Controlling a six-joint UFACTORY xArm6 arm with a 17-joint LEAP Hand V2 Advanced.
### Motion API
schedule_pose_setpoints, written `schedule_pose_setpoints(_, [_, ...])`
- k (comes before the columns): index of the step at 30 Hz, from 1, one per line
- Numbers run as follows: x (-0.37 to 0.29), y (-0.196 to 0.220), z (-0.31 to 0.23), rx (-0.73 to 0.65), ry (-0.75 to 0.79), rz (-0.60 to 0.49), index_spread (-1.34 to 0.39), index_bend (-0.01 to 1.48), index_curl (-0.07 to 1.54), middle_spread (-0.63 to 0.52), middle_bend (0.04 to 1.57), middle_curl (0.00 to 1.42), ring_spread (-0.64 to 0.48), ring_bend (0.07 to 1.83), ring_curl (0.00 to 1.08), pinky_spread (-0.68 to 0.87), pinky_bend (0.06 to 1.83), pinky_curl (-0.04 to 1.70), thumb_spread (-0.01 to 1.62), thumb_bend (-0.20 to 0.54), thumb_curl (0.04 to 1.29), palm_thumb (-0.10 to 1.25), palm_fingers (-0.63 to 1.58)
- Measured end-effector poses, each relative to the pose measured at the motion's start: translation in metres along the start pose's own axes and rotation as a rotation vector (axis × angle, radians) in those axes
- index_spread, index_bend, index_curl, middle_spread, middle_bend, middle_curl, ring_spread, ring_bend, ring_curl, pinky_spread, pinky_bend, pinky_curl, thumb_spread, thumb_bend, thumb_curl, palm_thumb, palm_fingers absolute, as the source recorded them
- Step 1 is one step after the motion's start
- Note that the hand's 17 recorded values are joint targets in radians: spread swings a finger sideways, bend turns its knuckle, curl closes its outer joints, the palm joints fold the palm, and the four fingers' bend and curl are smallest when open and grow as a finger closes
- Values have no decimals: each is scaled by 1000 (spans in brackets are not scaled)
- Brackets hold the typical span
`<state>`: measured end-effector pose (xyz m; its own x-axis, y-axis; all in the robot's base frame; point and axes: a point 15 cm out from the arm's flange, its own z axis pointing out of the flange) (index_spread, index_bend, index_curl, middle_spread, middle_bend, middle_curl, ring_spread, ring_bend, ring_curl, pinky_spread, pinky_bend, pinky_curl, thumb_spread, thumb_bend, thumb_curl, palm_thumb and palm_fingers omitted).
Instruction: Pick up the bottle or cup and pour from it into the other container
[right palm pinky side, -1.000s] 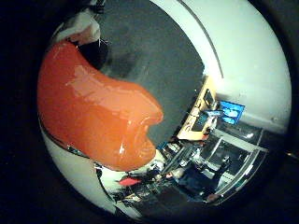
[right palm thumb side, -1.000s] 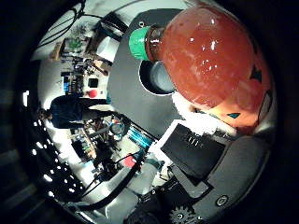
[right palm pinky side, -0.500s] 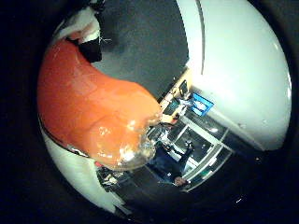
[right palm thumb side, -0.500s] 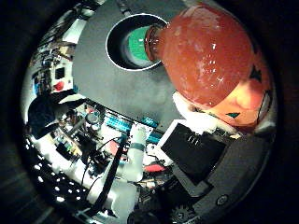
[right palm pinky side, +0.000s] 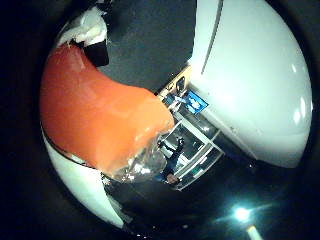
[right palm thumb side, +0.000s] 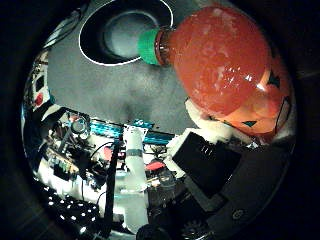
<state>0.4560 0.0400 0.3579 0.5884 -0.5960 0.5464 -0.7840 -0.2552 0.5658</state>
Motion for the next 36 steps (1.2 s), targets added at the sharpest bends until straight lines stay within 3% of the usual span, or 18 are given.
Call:
schedule_pose_setpoints(24, [-2,-1,-4,30,-22,5,-312,1032,1022,-292,1081,1217,-308,1227,976,-253,1279,926,389,-23,921,1035,1028])
schedule_pose_setpoints(30, [-8,1,-30,191,-117,2,-312,1027,1021,-294,1074,1218,-309,1213,976,-251,1272,923,378,-22,921,1042,1045])
schedule_pose_setpoints(36, [-33,4,-62,365,-317,-17,-309,1027,1017,-294,1065,1217,-310,1210,981,-254,1255,924,354,-24,924,1048,1056])
